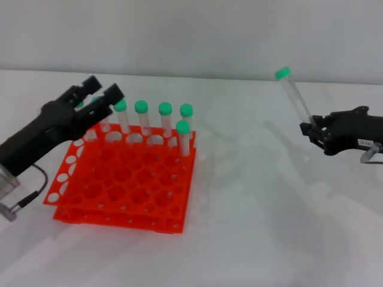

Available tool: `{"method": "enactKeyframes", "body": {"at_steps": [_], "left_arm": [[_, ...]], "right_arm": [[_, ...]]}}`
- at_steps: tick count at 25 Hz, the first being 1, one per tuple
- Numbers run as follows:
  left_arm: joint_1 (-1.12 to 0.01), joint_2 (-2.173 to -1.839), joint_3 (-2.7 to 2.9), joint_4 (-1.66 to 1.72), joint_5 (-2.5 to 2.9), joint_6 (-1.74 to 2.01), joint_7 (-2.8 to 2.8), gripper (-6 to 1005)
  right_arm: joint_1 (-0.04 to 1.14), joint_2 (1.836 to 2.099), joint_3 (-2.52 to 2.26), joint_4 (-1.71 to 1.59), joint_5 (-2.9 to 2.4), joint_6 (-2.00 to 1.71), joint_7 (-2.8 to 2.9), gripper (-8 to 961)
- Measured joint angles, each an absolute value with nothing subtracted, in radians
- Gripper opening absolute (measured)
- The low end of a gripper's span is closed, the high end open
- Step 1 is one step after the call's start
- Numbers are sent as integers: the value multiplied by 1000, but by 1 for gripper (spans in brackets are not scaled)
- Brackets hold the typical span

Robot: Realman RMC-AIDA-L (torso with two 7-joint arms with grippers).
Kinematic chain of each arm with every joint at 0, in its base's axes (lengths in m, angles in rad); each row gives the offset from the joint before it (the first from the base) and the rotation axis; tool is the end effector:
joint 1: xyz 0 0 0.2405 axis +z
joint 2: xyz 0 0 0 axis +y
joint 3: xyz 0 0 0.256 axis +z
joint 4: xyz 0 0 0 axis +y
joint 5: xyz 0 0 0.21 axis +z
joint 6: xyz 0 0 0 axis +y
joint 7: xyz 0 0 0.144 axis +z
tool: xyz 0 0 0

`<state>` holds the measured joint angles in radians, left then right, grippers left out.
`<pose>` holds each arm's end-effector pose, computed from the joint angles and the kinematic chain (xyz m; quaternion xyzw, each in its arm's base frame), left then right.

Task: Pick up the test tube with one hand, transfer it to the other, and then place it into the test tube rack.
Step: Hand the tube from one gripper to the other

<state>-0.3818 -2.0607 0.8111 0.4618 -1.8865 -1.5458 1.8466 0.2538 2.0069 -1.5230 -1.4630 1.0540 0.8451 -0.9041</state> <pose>-0.2756 0.3178 0.0340 -0.7799 -0.2840 -0.4968 0.2536 0.1916 0.3619 0.0242 -0.9055 0.2317 0.1045 0.3397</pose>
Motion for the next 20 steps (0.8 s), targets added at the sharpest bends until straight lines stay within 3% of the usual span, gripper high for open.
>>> {"method": "enactKeyframes", "body": {"at_steps": [8,20], "left_arm": [[-488,-2054,813,502,-1729,-1543,1726,876],[-534,-2070,827,504,-1672,-1519,1712,876]], "right_arm": [[247,2005,-1507,-1381,1267,820,-1140,197],[244,2005,-1522,-1352,1445,890,-1352,198]]}}
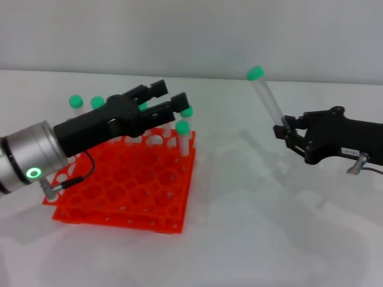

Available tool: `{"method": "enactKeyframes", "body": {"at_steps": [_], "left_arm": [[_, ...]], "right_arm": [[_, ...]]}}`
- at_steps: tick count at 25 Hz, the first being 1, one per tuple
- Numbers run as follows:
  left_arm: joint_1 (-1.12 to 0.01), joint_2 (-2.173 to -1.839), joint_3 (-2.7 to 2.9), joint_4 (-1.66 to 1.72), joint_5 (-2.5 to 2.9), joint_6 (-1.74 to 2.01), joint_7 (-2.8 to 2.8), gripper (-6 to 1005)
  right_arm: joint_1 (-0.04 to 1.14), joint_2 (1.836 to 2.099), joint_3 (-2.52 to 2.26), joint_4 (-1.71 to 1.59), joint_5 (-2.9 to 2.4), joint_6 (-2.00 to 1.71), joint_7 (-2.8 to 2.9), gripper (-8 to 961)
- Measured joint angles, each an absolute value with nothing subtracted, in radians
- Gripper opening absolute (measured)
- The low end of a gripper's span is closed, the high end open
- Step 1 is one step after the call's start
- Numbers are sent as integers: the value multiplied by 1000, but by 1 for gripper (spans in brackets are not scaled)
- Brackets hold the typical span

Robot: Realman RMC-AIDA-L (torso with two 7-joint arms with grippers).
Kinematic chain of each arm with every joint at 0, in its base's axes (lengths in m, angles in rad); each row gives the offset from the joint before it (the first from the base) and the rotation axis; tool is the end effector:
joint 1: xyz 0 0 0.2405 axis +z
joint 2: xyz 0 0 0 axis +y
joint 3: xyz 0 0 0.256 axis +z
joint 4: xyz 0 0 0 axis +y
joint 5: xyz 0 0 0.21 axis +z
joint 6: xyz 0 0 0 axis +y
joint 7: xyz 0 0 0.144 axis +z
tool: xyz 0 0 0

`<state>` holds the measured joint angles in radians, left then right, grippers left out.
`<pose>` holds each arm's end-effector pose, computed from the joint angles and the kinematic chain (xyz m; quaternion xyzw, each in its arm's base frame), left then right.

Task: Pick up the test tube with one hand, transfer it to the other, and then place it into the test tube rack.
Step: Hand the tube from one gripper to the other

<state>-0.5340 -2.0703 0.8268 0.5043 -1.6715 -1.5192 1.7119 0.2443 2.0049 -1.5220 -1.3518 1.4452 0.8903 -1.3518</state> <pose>-0.2281 0.3480 0.0076 -0.8439 -0.2726 -0.4374 0.1488 0.1840 0.3503 0.0118 -0.9294 0.1454 0.1799 0.2874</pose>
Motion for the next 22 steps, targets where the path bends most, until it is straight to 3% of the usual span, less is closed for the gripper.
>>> {"method": "enactKeyframes", "body": {"at_steps": [22], "left_arm": [[-632,-2077,955,477,-1646,-1433,1675,875]], "right_arm": [[252,2006,-1605,-1379,1492,954,-1407,200]]}}
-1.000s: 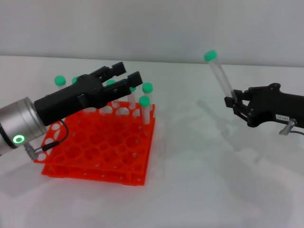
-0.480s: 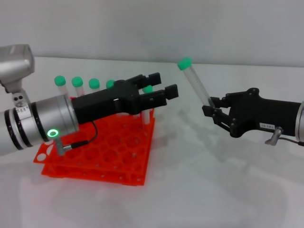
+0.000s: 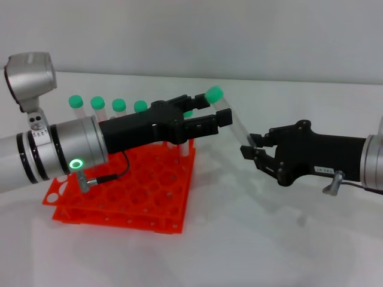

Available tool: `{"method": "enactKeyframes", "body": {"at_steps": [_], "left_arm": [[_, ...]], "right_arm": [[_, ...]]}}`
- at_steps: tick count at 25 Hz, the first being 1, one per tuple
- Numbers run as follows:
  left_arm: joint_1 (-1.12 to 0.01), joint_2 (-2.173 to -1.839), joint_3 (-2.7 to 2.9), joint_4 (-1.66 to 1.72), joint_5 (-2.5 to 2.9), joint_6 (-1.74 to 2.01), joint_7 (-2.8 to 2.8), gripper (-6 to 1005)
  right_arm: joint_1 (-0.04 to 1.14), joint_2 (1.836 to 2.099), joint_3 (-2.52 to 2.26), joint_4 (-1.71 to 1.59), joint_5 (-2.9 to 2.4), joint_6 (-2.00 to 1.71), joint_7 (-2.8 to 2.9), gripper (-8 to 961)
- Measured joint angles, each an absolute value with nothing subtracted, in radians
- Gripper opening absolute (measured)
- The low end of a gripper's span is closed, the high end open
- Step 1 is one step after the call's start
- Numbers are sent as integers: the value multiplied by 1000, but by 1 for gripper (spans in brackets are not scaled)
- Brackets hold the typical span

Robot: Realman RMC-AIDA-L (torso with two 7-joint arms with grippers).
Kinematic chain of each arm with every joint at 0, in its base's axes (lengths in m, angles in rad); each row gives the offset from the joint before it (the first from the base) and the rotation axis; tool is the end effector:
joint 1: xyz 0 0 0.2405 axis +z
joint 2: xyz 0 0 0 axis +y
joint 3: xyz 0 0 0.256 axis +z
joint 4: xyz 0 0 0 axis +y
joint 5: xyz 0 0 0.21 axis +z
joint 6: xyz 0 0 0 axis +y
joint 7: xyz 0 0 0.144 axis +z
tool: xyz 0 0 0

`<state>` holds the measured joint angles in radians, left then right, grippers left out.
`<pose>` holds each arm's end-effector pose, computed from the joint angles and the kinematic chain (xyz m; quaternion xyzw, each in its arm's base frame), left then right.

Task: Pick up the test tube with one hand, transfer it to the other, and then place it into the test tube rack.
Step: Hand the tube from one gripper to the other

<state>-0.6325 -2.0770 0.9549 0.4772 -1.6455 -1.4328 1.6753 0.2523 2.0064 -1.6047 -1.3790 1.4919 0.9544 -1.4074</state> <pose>-0.1976 0.3631 -0.0237 -0.8778 -0.2663 -0.3855 0.1000 0.1596 0.3323 -0.0099 -0.9511 0.0950 0.1903 0.2240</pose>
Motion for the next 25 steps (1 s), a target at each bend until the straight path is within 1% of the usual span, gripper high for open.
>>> {"method": "enactKeyframes", "body": {"at_steps": [15,21,25], "left_arm": [[-644,-2086,1015,476,-1681,-1362,1755,875],[-624,-2087,1022,452,-1741,-1389,1856,824],[-617,-2086,1023,423,-1772,-1403,1904,664]], "right_arm": [[287,2008,-1613,-1359,1493,919,-1404,202],[293,2009,-1612,-1352,1493,919,-1404,202],[293,2009,-1613,-1352,1493,919,-1404,203]]}}
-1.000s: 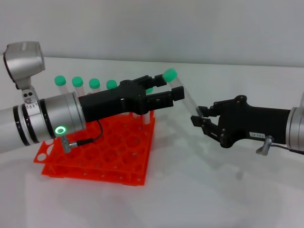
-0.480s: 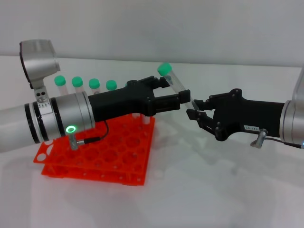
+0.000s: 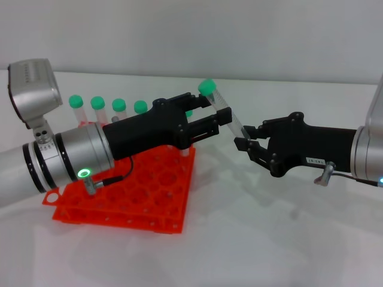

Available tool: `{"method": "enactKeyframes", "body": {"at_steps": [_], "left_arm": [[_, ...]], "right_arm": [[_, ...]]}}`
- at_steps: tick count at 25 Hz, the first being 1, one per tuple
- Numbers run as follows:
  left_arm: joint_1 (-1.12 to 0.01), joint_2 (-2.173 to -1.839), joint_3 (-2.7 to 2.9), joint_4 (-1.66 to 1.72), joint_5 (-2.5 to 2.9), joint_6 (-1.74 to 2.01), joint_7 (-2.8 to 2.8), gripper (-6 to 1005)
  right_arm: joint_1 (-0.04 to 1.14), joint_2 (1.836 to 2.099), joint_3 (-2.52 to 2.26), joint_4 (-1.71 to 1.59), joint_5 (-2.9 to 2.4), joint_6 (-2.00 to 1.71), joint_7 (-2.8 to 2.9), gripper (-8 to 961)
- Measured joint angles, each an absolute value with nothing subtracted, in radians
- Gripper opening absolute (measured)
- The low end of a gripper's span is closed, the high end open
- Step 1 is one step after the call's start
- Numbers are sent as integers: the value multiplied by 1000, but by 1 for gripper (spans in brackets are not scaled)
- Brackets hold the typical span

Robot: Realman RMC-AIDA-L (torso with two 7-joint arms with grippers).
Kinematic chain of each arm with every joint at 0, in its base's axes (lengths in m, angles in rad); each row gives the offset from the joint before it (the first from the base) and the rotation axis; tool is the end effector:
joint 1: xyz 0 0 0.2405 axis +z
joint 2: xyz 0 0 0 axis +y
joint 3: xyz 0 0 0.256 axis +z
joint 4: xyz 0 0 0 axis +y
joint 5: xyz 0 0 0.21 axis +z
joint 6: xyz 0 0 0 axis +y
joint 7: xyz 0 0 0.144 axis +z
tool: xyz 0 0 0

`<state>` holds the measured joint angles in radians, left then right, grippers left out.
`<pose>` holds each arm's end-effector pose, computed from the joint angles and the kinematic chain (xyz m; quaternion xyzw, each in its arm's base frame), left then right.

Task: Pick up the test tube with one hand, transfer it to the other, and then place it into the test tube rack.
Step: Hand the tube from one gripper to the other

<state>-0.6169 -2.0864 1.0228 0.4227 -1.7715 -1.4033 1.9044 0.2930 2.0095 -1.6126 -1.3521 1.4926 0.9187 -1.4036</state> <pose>-0.2005 0.3586 -0.0333 -0.8824 -0.2041 -0.3980 0.1462 0.1523 0.3419 -0.0135 -0.9496 0.0917 0.1921 0.2301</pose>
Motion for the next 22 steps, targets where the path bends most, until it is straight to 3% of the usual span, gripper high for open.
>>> {"method": "enactKeyframes", "body": {"at_steps": [1,9,22], "left_arm": [[-617,-2086,1023,419,-1775,-1403,1906,624],[-617,-2086,1030,410,-1790,-1412,1901,623],[-626,-2086,1072,386,-1825,-1425,1901,458]], "right_arm": [[293,2010,-1613,-1352,1493,919,-1403,203],[294,2010,-1627,-1360,1493,919,-1407,204],[296,2010,-1640,-1351,1518,899,-1424,205]]}}
